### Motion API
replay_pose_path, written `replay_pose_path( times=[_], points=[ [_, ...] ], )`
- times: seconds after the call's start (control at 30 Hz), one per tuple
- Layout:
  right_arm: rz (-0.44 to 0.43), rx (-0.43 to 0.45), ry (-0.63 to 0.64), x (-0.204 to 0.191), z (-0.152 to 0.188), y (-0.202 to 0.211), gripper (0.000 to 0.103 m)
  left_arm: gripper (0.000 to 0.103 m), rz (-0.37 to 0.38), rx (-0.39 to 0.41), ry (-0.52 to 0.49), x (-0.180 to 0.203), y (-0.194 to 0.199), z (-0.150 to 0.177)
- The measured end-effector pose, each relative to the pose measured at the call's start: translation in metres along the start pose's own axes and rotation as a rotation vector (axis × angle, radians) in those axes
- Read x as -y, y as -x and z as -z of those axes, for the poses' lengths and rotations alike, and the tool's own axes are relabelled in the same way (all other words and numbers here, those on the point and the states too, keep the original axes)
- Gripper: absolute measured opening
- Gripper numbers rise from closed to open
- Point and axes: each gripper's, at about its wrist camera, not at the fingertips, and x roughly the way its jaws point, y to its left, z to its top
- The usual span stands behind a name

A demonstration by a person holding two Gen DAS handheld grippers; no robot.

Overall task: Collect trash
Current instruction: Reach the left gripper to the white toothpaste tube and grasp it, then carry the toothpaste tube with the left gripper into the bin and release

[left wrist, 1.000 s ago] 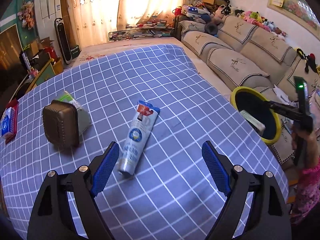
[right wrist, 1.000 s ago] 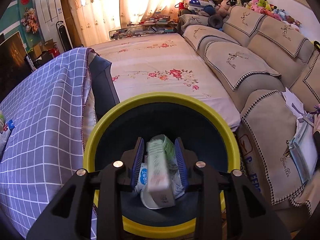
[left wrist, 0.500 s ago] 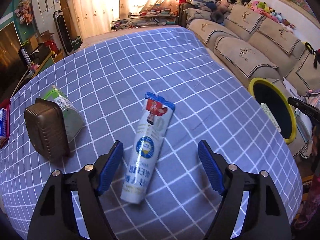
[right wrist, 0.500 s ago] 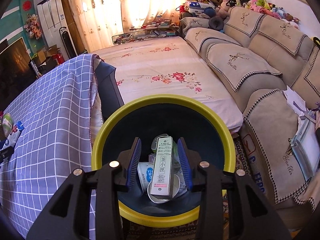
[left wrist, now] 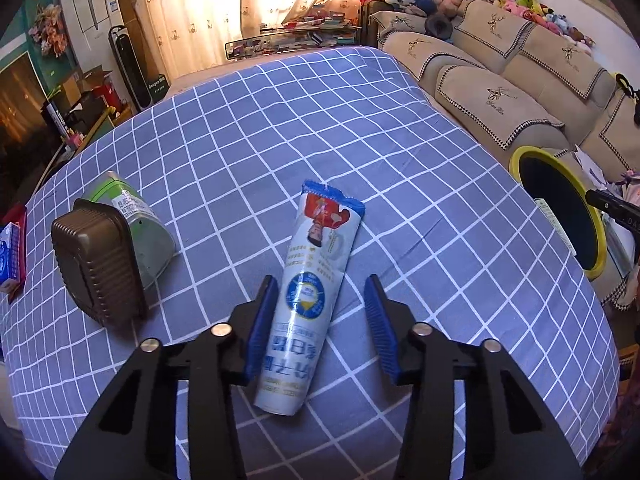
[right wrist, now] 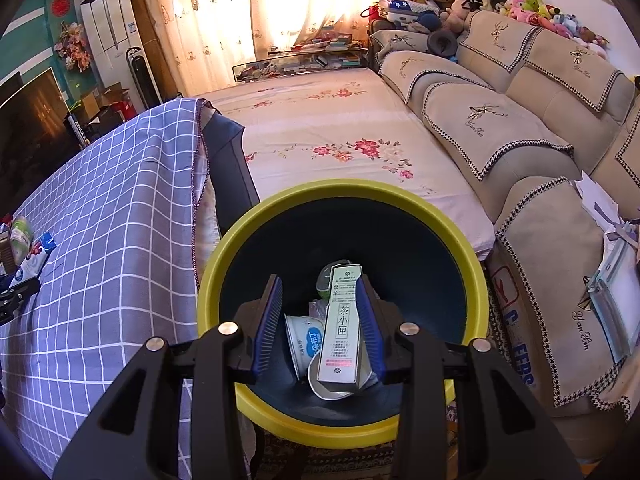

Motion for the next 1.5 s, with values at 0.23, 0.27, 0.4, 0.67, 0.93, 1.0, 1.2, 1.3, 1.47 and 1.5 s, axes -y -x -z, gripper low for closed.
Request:
replay_pose_path(
  times=[0.23,0.27,0.4,0.67,0.93,1.0,1.2,1.3,1.47,1.5],
  points=[
    [-0.007,0.002,-0.005,0.002,0.004,0.005,0.037,0.024,0.021,-0.002,0.0,0.005,0.005,0.003],
    [-0.007,0.003,-0.007,0.003,0.004,0.005,0.037,0.023,0.027,0.0,-0.002,0.008,0.007,0.003],
    [-0.009,0.009,-0.018,0.007,0.005,0.009,0.037,0.023,0.041,0.019,-0.027,0.022,0.017,0.0],
    [-0.005,0.048,-0.081,0.025,0.015,0.031,0.037,0.023,0.146,0.079,-0.141,0.079,0.049,-0.016],
    [0.056,0.071,-0.135,0.058,0.033,0.062,0.037,0.023,0.307,0.079,-0.302,0.173,0.044,-0.052],
    [0.069,0.074,-0.153,0.067,0.037,0.067,0.037,0.023,0.346,0.064,-0.333,0.201,0.036,-0.062],
    [0.09,0.063,-0.193,0.085,0.048,0.072,0.037,0.024,0.39,-0.02,-0.365,0.264,-0.011,-0.085],
    [0.091,0.053,-0.195,0.087,0.051,0.071,0.037,0.024,0.381,-0.043,-0.36,0.28,-0.033,-0.091],
    [0.087,0.054,-0.194,0.085,0.051,0.071,0.042,0.037,0.351,-0.064,-0.314,0.286,-0.064,-0.097],
    [0.086,0.054,-0.192,0.084,0.051,0.071,0.042,0.042,0.351,-0.062,-0.303,0.285,-0.066,-0.097]
  ],
)
